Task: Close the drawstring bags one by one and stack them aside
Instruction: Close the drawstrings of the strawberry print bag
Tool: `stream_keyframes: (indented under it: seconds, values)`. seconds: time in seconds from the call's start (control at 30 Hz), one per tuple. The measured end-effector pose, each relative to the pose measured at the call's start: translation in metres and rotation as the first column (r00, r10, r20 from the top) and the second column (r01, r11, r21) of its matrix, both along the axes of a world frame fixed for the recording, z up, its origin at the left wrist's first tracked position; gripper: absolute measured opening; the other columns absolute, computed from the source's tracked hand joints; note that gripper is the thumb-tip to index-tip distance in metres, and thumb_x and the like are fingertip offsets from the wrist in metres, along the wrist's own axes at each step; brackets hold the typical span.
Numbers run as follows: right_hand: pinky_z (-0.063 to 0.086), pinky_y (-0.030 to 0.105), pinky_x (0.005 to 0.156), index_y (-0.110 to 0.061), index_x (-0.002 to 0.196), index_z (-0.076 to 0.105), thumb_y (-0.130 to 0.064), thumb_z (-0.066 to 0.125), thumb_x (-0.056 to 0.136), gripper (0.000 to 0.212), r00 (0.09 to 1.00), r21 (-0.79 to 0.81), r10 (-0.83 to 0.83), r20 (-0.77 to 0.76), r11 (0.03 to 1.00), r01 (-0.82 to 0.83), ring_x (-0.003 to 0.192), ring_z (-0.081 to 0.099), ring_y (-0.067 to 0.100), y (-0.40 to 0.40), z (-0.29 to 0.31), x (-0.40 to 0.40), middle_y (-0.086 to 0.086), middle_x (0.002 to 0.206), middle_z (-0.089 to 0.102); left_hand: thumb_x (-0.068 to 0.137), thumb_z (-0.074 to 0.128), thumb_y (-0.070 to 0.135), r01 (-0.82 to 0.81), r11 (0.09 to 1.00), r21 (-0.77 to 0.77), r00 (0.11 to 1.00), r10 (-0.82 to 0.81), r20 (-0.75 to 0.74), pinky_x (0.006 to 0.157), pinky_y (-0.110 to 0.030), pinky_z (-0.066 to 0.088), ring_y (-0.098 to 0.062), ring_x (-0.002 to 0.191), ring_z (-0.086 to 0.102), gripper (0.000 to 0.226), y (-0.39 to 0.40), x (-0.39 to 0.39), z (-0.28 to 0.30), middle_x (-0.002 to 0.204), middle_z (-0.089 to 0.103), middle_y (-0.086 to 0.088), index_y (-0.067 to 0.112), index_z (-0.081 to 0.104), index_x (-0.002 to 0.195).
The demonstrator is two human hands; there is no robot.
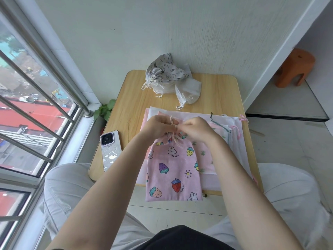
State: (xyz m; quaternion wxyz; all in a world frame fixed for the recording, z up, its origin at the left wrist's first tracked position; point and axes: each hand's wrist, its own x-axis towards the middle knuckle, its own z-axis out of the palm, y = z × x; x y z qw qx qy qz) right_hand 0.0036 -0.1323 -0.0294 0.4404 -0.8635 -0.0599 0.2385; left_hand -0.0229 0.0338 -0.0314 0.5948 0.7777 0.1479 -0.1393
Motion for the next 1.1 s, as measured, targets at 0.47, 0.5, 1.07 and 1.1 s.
stream_keyframes:
  seconds: [0.47, 0.5, 1.07, 1.1]
  values:
    - [0.040, 0.027, 0.076, -0.019, 0.093, 0.071, -0.006, 0.062, 0.092, 0.016, 0.947, 0.375, -0.010, -0.320, 0.917, 0.137, 0.075, 0.057, 0.014, 0.010, -0.017, 0.006, 0.000, 0.081, 0.065, 0.077, 0.064, 0.001, -0.114, 0.922, 0.369, 0.911, -0.052, 0.410, 0.066, -0.007, 0.042, -0.003, 0.072, 0.060, 0.020, -0.003, -0.008, -0.014, 0.076, 0.064, 0.013, 0.019, 0.069, 0.084]
    - [0.038, 0.026, 0.073, -0.020, 0.094, 0.070, -0.005, 0.062, 0.092, 0.017, 0.939, 0.379, -0.005, -0.345, 0.914, 0.144, 0.070, 0.055, 0.012, 0.009, -0.019, 0.006, -0.001, 0.078, 0.064, 0.078, 0.064, 0.004, -0.128, 0.926, 0.356, 0.918, -0.025, 0.396, 0.067, -0.009, 0.044, -0.004, 0.073, 0.061, 0.018, -0.004, -0.008, -0.015, 0.077, 0.066, 0.012, 0.021, 0.068, 0.082]
    - [0.051, 0.038, 0.078, -0.014, 0.070, 0.052, -0.020, 0.053, 0.094, 0.025, 0.814, 0.458, -0.416, -0.405, 0.679, 0.574, 0.080, 0.060, 0.025, 0.004, -0.024, 0.017, 0.008, 0.074, 0.059, 0.087, 0.070, 0.036, -0.265, 0.964, -0.016, 0.962, 0.266, 0.057, 0.071, -0.050, 0.058, -0.032, 0.066, 0.070, 0.022, -0.006, -0.011, -0.022, 0.070, 0.068, -0.004, 0.014, 0.073, 0.080]
    - [0.051, 0.037, 0.076, -0.013, 0.070, 0.050, -0.020, 0.054, 0.096, 0.026, 0.779, 0.513, -0.421, -0.464, 0.590, 0.624, 0.079, 0.061, 0.026, 0.003, -0.023, 0.018, 0.008, 0.072, 0.058, 0.086, 0.070, 0.037, -0.271, 0.963, -0.016, 0.961, 0.271, 0.051, 0.072, -0.048, 0.058, -0.027, 0.062, 0.068, 0.026, -0.006, -0.011, -0.024, 0.069, 0.067, -0.005, 0.010, 0.072, 0.083]
